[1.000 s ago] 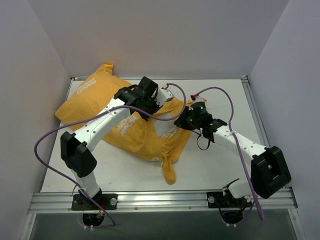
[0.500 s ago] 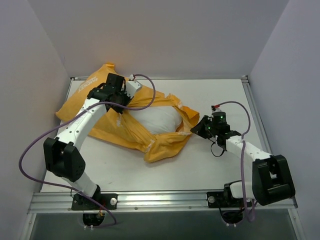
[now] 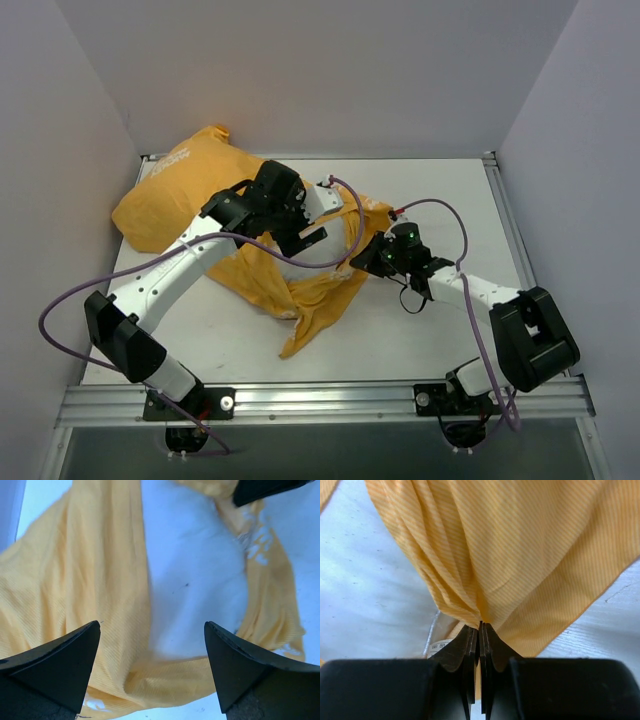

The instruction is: Remove the pillowcase from the pillow

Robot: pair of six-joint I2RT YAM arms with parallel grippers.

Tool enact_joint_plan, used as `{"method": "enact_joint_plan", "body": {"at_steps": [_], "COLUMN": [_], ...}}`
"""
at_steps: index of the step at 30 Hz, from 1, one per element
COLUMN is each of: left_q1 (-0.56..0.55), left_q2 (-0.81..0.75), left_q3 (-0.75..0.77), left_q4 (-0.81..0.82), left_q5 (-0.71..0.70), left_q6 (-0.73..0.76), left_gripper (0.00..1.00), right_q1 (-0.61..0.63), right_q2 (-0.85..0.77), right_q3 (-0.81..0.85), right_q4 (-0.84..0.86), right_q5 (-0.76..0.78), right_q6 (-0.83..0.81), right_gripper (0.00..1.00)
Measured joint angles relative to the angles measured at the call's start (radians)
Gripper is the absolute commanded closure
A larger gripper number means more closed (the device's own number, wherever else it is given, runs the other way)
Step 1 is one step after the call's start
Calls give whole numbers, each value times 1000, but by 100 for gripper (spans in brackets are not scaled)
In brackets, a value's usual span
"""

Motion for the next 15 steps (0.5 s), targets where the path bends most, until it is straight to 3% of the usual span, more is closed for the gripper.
{"method": "enact_joint_plan", "body": {"at_steps": [6,9,10,15], "left_q1": [-106,-192,-219,-253], "left_q2": [33,55,69,229], "left_q3": [222,248,243,225], "left_q4": [-55,-48,-47,-40], "left_q5": [71,77,74,-24], "left_q6": [3,10,13,11], "left_gripper": [3,26,28,21], "right_q1": [0,0,0,0], "right_q2": [0,0,0,-12], "right_q3": [9,9,9,9], "right_q4": [8,9,9,3], "right_q5": [0,0,0,4], "right_q6": [19,29,32,40], "right_gripper": [100,100,100,100]}}
